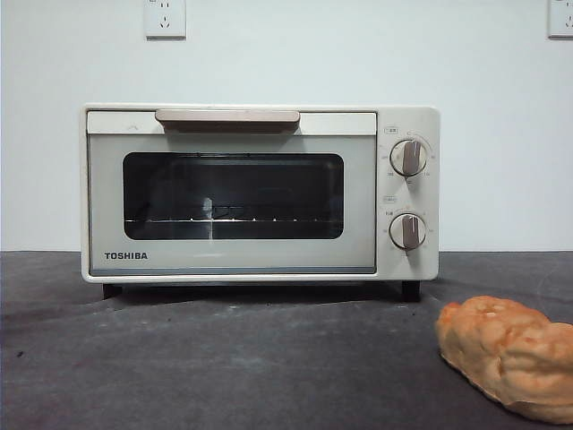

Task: The left arm flap open the oven, the right arm pick bread and place it into oven, the left arm flap close the oven

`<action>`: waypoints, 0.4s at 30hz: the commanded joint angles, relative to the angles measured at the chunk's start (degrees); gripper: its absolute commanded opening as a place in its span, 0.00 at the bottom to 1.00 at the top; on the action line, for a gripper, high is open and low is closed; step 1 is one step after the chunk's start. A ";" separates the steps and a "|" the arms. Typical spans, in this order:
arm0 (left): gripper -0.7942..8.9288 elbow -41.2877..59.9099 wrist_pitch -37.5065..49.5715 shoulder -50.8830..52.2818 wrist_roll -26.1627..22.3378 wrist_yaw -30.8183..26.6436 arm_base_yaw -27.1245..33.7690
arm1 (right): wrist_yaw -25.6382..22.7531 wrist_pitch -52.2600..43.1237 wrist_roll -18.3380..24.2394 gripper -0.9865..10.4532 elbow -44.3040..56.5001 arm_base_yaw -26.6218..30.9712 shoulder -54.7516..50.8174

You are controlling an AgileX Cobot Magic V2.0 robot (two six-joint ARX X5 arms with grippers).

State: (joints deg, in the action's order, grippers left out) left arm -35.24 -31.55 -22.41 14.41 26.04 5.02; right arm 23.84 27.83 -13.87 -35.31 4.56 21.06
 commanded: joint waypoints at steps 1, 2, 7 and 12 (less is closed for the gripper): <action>0.10 -4.87 -3.41 -3.82 -6.69 2.34 0.11 | 0.85 4.70 5.33 0.09 -4.83 -0.33 4.44; 0.10 -6.40 -4.87 -5.18 -7.76 2.95 0.00 | 0.85 7.04 6.58 0.09 -6.43 -0.59 5.97; 0.10 -12.55 -11.34 -10.60 -11.54 4.74 -1.77 | 0.79 18.16 11.67 0.09 -12.81 -2.40 12.13; 0.10 -15.85 -17.00 -13.66 -13.79 6.60 -4.33 | 0.76 26.47 14.62 0.09 -15.72 -4.87 15.85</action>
State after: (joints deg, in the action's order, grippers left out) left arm -50.11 -48.42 -35.75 2.52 32.14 0.84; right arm 24.40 53.98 -1.45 -50.09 -0.10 36.62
